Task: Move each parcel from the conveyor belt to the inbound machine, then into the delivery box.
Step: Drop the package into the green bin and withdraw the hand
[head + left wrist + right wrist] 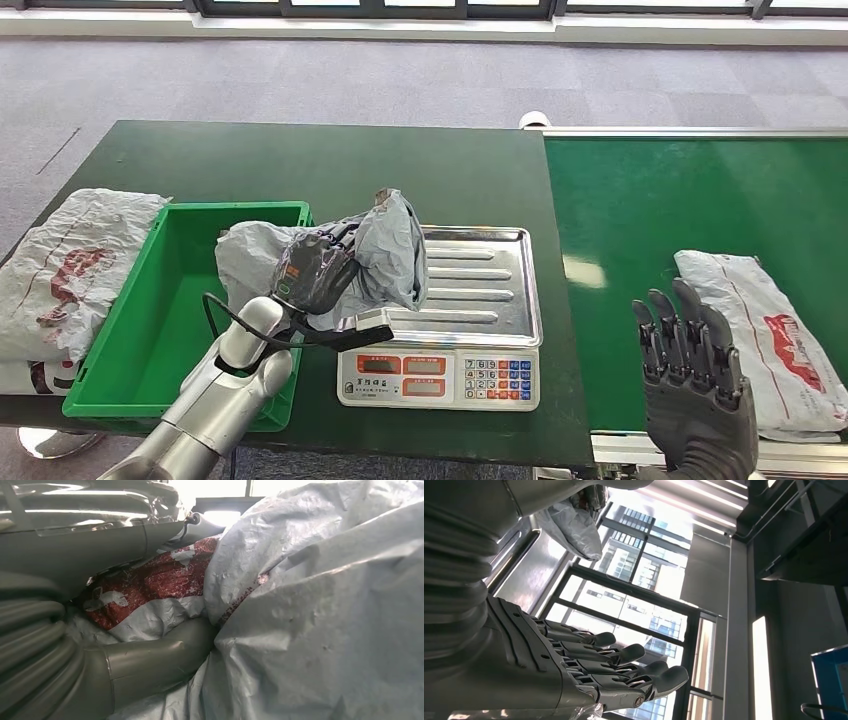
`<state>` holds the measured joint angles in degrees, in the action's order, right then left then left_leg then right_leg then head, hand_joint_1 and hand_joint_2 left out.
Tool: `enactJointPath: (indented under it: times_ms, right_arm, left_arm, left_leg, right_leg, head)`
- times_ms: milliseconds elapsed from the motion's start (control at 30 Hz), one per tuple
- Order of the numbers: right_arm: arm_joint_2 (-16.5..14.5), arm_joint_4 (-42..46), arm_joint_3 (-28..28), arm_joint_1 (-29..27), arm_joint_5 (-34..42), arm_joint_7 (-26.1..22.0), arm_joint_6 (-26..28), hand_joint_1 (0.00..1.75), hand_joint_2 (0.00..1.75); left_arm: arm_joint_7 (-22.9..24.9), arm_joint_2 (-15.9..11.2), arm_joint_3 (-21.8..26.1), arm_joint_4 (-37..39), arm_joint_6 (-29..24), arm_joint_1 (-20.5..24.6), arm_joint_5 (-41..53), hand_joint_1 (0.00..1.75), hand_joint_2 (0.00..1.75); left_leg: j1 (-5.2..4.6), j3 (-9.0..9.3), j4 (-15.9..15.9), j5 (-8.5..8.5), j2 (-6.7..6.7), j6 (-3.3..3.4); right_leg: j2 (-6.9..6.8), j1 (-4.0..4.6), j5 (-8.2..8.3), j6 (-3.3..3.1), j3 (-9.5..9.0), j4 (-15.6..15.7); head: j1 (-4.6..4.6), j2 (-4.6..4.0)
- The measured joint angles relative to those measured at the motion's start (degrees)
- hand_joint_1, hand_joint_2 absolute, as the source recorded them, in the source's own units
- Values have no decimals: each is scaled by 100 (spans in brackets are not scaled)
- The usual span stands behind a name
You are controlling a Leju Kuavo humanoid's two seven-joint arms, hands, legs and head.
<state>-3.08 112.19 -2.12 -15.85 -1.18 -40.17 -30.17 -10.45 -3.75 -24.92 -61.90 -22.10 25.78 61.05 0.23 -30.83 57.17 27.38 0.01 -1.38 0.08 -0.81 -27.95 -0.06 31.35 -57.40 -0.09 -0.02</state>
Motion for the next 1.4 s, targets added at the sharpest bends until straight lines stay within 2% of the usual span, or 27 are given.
enactJointPath:
  times_ms: [767,800,867,933,1000,1100,1167,1233,1400]
  right_arm:
    - [-1,2,0,0,-1,2,1,0,175]
    - [-4,2,0,0,-8,10,1,0,175]
    - [-32,3,0,-7,-60,63,15,0,175]
    - [-86,20,0,-10,-138,145,54,0,175]
    - [-137,63,-5,-14,-182,206,126,0,175]
    - [-170,123,-21,-43,-182,239,247,0,175]
    - [-177,144,-25,-51,-164,239,276,0,175]
    - [-181,152,-28,-41,-148,236,282,0,175]
    - [-184,160,-46,-31,-93,190,252,0,175]
  left_arm:
    - [19,-20,1,-4,-14,-4,19,175,175]
    - [70,0,13,-27,-72,-36,66,175,175]
    - [97,143,180,-231,-514,-219,33,175,175]
    - [-184,363,701,-553,-1239,-433,-342,175,175]
    - [-631,461,1619,-755,-1696,-552,-924,175,175]
    - [-1037,496,3454,-934,-1817,-798,-1434,175,175]
    - [-1093,577,4342,-1041,-1818,-922,-1353,175,175]
    - [-1123,652,4751,-1140,-1817,-995,-1233,175,175]
    - [-1214,764,5198,-1380,-1816,-1180,-1337,175,175]
  left_leg:
    - [0,-2,0,0,0,0]
    - [0,-4,0,0,0,0]
    - [-1,-34,-1,1,0,0]
    - [2,-78,0,-2,-5,4]
    - [4,-80,-1,-1,5,1]
    - [12,-19,-4,8,76,-18]
    - [23,-15,0,-1,71,-24]
    - [27,-35,1,-12,28,-26]
    - [24,-47,4,-15,15,-25]
  right_leg:
    - [0,0,0,0,3,0]
    - [0,0,0,0,2,0]
    - [-1,1,0,0,-13,-4]
    - [-8,6,0,1,-20,-8]
    - [3,11,0,0,-10,-8]
    - [76,5,7,-13,13,-11]
    - [69,11,12,-23,30,-14]
    - [26,24,9,-25,28,-14]
    - [13,28,13,-22,25,-13]
  head:
    - [-1,0]
    - [-1,0]
    - [-2,0]
    - [1,0]
    - [3,0]
    - [-4,0]
    - [-4,0]
    - [-2,0]
    - [-1,0]
